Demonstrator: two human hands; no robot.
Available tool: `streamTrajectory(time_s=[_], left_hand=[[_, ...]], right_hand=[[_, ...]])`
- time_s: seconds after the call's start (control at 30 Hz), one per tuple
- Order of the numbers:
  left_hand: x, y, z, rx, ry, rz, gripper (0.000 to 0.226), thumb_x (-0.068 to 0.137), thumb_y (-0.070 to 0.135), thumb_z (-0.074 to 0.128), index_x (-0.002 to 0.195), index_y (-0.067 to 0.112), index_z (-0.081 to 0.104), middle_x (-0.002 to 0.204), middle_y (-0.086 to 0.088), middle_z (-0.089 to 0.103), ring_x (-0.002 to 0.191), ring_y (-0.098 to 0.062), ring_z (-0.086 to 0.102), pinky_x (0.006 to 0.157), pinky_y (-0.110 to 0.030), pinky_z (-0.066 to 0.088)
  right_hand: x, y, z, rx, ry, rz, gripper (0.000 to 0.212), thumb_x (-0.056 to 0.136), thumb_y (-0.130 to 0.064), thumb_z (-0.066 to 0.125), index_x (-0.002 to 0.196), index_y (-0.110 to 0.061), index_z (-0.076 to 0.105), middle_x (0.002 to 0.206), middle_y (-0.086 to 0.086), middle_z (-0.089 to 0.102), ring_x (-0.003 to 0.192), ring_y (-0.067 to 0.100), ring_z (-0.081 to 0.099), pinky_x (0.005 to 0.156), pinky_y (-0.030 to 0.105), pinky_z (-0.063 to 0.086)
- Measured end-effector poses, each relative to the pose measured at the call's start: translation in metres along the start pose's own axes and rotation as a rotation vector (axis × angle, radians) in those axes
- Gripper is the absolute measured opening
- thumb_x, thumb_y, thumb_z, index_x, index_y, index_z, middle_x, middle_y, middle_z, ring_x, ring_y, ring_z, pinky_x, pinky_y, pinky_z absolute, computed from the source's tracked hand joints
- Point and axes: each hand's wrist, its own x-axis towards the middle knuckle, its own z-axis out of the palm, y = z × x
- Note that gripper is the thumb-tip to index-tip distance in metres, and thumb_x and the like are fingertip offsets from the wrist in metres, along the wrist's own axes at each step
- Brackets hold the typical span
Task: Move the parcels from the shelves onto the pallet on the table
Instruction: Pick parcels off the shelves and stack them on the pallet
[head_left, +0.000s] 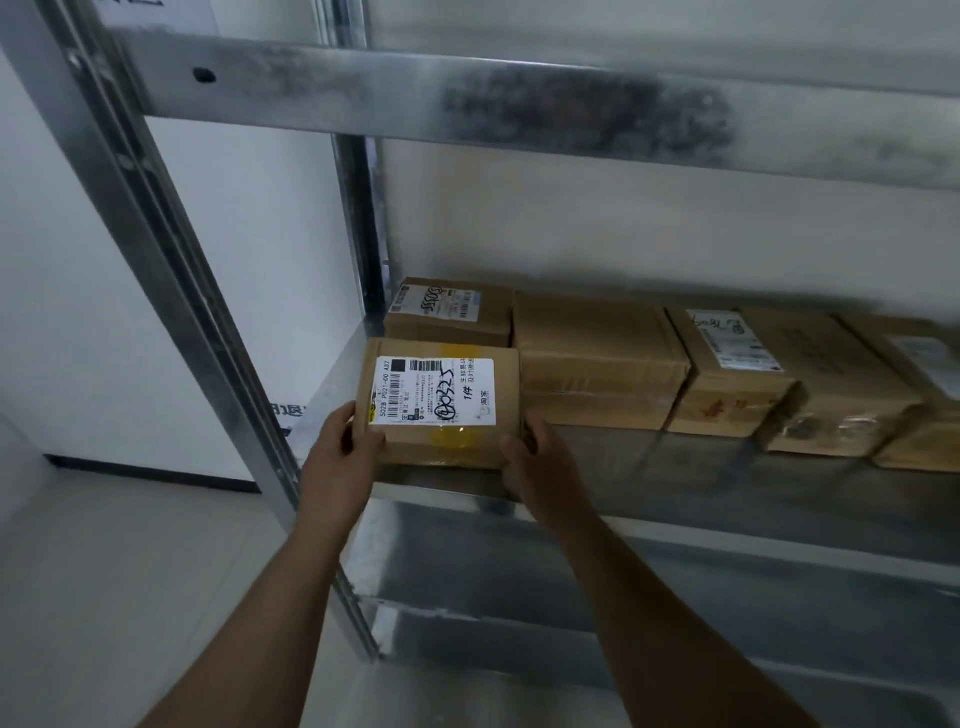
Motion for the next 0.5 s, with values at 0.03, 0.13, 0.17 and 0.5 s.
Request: streamTrajectory(time_s=[0.03, 0.13, 0.17, 0.5], left_hand=[[-0.010, 0.000, -0.001, -0.013, 0.009, 0.006, 0.040, 0.094, 0.024, 0.051, 0.134, 0.026, 0.047, 0.117, 0.004, 0.057, 0.103, -0.014, 0.053, 0.087, -0.032, 0.041], [-0.042, 0.001, 0.001, -0.058, 0.015, 0.017, 0.041, 0.094, 0.024, 0.052, 0.135, 0.026, 0.047, 0.123, 0.002, 0.059, 0.110, -0.017, 0.055, 0.096, -0.038, 0.044], [-0.053, 0.003, 0.004, -0.071, 0.017, 0.023, 0.041, 0.094, 0.023, 0.052, 0.134, 0.027, 0.047, 0.124, 0.001, 0.059, 0.112, -0.017, 0.055, 0.097, -0.039, 0.044], [-0.153, 0.050, 0.086, -0.128, -0.064, 0.179, 0.047, 0.093, 0.027, 0.054, 0.138, 0.032, 0.043, 0.128, 0.010, 0.055, 0.112, -0.010, 0.052, 0.092, -0.030, 0.040]], right_hand=[[-0.008, 0.000, -0.005, 0.004, -0.004, -0.027, 0.019, 0.091, -0.023, 0.051, 0.109, -0.022, 0.058, 0.096, -0.003, 0.063, 0.088, 0.016, 0.060, 0.077, 0.034, 0.051], [-0.032, 0.004, -0.024, 0.032, 0.009, -0.086, 0.023, 0.090, -0.025, 0.052, 0.112, -0.022, 0.058, 0.103, -0.004, 0.065, 0.092, 0.012, 0.061, 0.082, 0.035, 0.052], [-0.040, 0.007, -0.031, 0.056, 0.022, -0.105, 0.025, 0.089, -0.026, 0.053, 0.113, -0.022, 0.058, 0.104, -0.004, 0.066, 0.094, 0.013, 0.062, 0.083, 0.037, 0.052], [-0.103, 0.051, -0.151, 0.277, 0.117, -0.200, 0.034, 0.093, -0.015, 0.057, 0.123, -0.025, 0.043, 0.106, -0.018, 0.058, 0.096, -0.005, 0.059, 0.070, 0.008, 0.048]])
